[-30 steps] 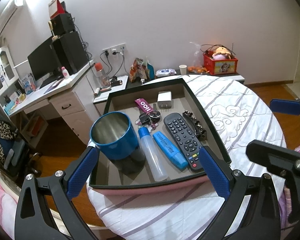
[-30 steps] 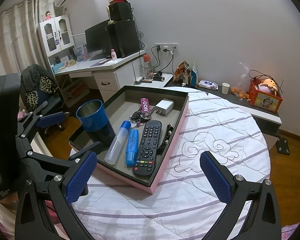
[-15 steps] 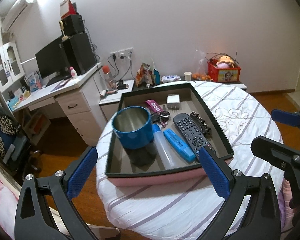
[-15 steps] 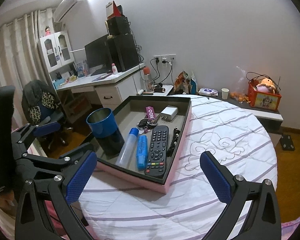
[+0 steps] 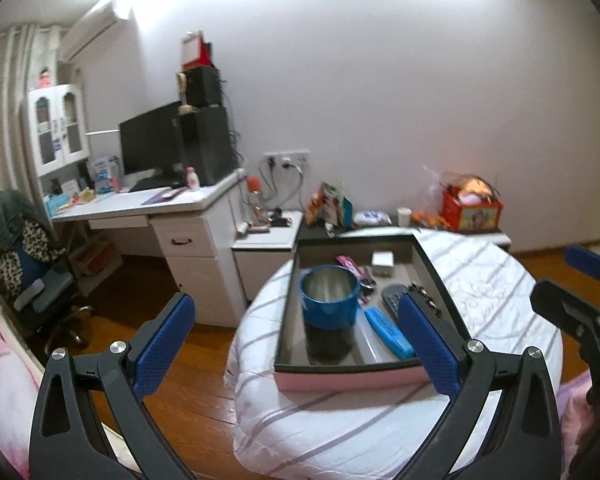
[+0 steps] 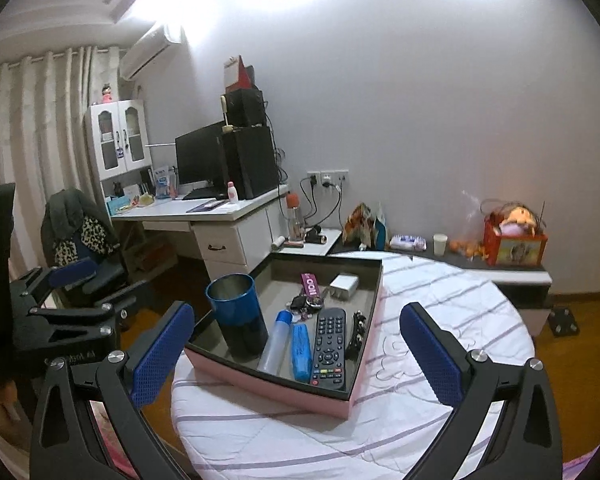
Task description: Organize rigid objects
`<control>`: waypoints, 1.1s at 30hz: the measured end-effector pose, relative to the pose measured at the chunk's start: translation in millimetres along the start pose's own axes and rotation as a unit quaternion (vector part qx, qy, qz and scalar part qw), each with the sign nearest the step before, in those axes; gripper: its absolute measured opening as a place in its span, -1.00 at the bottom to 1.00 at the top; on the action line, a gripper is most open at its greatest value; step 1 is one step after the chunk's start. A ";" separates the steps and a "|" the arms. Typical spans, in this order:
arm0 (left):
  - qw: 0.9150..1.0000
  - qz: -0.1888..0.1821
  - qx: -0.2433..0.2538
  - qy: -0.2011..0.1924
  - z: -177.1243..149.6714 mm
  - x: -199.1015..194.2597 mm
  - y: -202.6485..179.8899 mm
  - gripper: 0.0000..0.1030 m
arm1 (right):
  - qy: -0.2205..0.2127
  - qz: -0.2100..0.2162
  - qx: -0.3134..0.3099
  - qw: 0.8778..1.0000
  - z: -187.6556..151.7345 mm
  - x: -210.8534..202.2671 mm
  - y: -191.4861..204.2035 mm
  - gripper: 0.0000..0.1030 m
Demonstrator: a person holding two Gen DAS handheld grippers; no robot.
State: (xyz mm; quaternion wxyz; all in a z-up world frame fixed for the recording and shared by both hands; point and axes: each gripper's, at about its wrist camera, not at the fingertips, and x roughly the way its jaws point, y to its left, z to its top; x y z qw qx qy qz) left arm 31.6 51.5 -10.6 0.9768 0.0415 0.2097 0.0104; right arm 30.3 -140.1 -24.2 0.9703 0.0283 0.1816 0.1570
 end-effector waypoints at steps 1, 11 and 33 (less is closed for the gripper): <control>1.000 0.000 -0.007 -0.003 -0.7 -1.6 2.5 0.99 | -0.003 -0.004 -0.006 1.000 0.6 -0.8 3.1 1.00; 0.998 0.021 -0.051 -0.040 -5.3 -18.8 17.8 0.99 | -0.079 -0.011 -0.082 0.993 4.1 -23.4 29.6 1.00; 0.996 0.049 -0.052 -0.054 -2.7 -17.2 8.2 0.99 | -0.054 0.013 -0.043 0.998 0.1 -16.7 5.9 1.00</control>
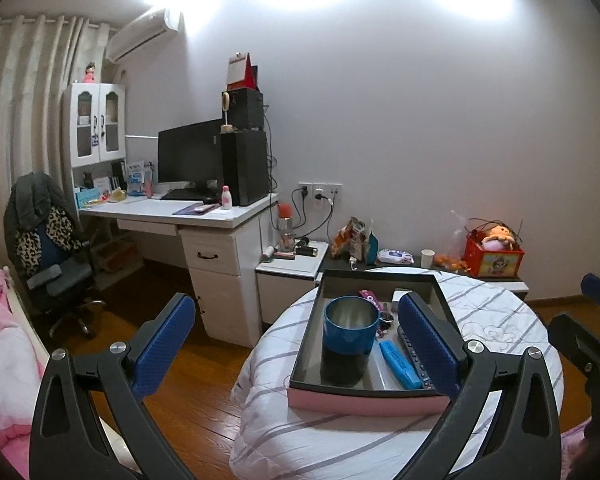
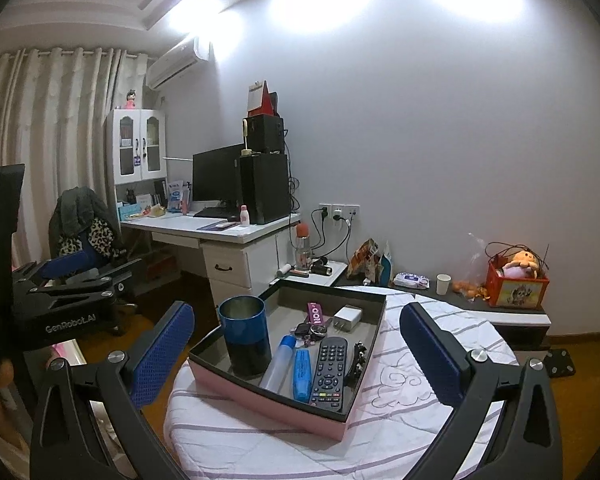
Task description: Organize rigid objects
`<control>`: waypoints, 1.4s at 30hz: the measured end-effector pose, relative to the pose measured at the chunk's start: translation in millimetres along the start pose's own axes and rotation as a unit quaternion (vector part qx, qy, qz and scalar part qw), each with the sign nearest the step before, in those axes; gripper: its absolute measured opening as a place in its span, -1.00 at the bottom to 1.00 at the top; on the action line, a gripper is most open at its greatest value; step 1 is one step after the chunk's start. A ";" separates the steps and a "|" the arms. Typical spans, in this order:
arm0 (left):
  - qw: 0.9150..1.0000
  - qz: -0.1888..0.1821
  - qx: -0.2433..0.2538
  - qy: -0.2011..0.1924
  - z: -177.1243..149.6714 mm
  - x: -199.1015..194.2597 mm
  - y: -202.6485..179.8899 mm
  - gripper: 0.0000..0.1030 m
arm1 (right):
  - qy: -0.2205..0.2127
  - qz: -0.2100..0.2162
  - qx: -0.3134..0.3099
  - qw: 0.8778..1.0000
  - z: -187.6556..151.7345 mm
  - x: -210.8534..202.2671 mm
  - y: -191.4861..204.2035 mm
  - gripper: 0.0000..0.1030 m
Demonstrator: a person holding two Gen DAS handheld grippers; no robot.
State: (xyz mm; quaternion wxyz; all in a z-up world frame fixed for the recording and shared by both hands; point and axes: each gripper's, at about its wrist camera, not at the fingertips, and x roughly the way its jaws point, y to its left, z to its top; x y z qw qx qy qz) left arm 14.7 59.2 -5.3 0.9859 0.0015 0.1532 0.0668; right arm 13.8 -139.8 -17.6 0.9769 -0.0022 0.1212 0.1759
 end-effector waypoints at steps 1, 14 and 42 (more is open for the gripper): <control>1.000 0.001 -0.001 -0.001 -0.3 -0.3 -0.7 0.99 | -0.001 -0.002 0.001 1.000 -0.3 -0.8 -1.7 1.00; 1.000 -0.002 0.029 0.007 -2.7 1.1 -25.7 0.99 | -0.004 -0.012 0.029 1.000 -7.8 -2.7 -33.3 1.00; 0.998 -0.026 0.050 0.020 -5.2 -5.5 -50.7 0.99 | 0.010 -0.011 0.031 0.999 -16.1 -9.4 -42.3 1.00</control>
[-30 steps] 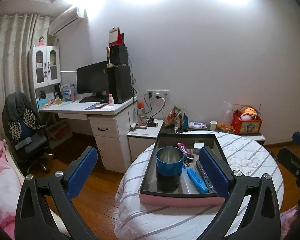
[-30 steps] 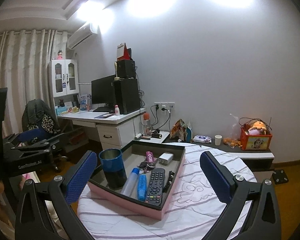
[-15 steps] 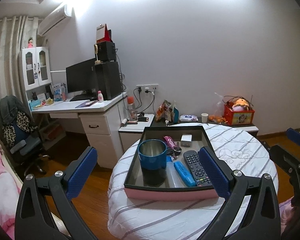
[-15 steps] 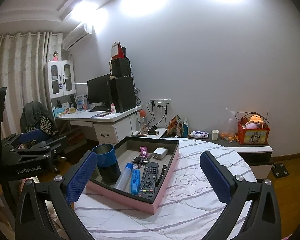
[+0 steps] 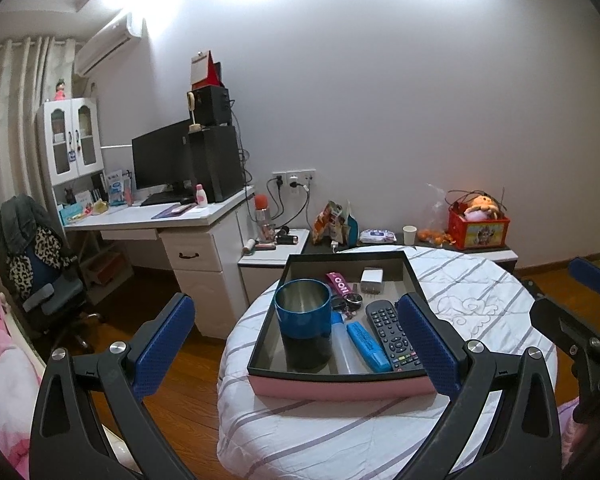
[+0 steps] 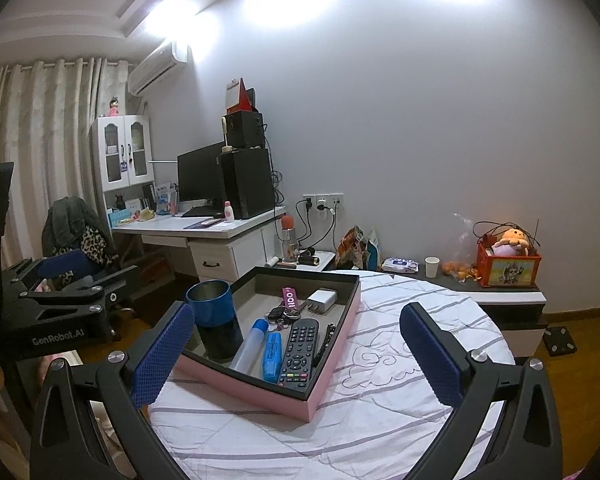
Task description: Organize rigid objects
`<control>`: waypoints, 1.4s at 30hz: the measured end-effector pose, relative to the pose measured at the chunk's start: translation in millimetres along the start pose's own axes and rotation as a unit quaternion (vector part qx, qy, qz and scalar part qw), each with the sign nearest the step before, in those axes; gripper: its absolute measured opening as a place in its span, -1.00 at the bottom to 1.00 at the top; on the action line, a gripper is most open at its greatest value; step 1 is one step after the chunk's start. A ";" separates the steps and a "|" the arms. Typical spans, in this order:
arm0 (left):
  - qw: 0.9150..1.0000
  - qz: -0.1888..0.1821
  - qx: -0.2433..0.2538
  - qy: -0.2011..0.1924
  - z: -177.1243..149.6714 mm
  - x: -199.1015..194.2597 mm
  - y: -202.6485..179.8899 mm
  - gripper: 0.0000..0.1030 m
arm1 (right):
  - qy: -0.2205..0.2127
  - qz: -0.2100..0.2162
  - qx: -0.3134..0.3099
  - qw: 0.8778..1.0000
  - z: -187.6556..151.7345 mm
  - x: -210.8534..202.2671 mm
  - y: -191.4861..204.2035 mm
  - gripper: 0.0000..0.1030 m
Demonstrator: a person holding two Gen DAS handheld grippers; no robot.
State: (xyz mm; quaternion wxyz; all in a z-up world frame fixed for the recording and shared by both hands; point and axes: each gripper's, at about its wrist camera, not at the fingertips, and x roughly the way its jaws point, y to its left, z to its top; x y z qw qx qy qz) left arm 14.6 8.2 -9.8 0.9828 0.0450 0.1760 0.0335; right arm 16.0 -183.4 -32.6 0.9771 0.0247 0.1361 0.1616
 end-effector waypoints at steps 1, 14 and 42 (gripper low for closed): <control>1.000 0.000 -0.002 0.000 0.5 -0.5 0.8 0.99 | 0.001 0.000 -0.002 1.000 1.1 0.7 0.5 1.00; 0.998 0.018 -0.046 -0.027 2.6 -13.4 21.5 0.99 | -0.020 0.012 -0.055 0.998 28.0 5.0 18.1 1.00; 0.999 0.027 -0.026 -0.017 -3.0 -1.7 30.4 0.99 | -0.003 0.042 -0.064 0.997 31.3 20.5 35.0 1.00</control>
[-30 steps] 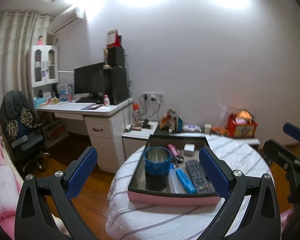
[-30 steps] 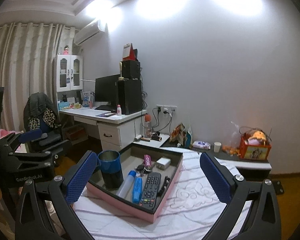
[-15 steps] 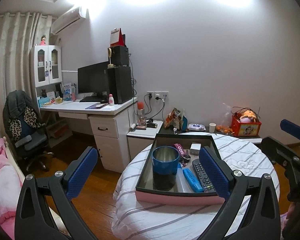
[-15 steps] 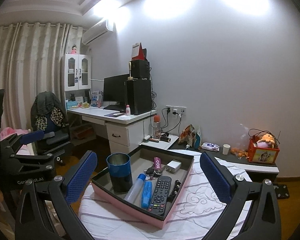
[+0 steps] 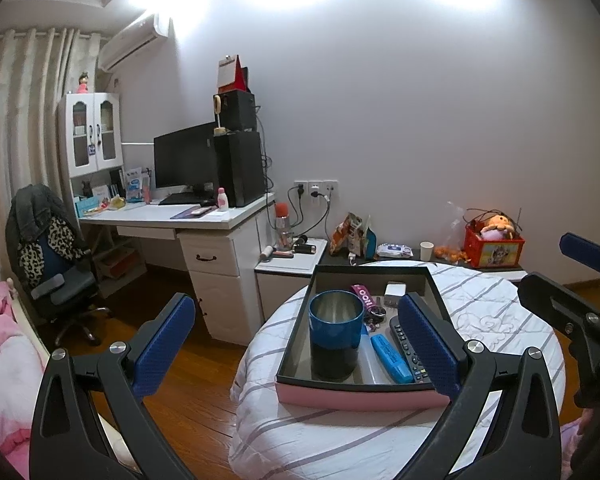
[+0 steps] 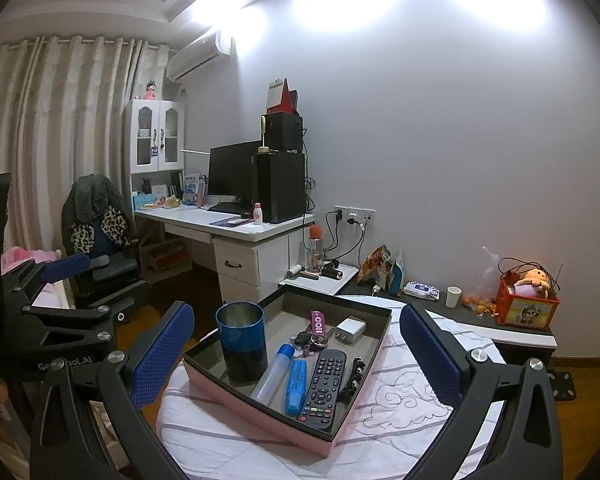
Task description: Organize rigid objects
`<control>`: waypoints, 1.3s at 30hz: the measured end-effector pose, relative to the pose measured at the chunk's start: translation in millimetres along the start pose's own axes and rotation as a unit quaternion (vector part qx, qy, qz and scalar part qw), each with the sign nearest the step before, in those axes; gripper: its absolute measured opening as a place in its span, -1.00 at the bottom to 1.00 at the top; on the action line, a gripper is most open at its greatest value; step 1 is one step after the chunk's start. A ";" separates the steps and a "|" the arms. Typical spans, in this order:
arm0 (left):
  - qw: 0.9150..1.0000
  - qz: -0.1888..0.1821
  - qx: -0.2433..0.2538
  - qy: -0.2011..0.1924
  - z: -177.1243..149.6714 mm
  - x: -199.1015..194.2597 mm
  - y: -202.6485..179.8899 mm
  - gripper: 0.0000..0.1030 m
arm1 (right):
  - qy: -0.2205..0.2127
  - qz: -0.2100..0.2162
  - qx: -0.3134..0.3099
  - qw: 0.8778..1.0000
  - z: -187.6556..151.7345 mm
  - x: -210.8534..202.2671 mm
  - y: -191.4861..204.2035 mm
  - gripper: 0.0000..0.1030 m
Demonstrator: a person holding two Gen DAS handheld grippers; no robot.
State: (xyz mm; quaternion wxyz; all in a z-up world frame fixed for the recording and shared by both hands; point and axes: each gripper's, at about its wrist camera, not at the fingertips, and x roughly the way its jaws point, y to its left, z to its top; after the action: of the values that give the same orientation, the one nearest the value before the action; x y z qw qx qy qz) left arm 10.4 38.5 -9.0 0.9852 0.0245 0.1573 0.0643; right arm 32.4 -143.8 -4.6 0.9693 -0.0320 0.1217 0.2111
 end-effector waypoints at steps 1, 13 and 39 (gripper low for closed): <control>1.000 0.001 0.003 0.001 -0.2 0.8 -0.8 0.99 | 0.001 0.000 0.000 1.000 0.1 0.6 0.2 1.00; 1.000 -0.004 0.002 -0.001 -3.3 5.4 0.8 0.99 | 0.014 0.000 0.000 1.000 -1.4 5.9 0.6 1.00; 1.000 0.003 0.007 0.002 -3.4 6.7 -2.1 0.99 | 0.028 -0.001 0.000 1.000 -9.6 13.1 2.2 1.00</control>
State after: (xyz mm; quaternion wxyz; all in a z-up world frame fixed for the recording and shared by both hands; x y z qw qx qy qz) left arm 16.0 37.4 -14.4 0.9845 0.0315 0.1592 0.0658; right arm 40.9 -137.6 -17.2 0.9659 -0.0375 0.1485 0.2089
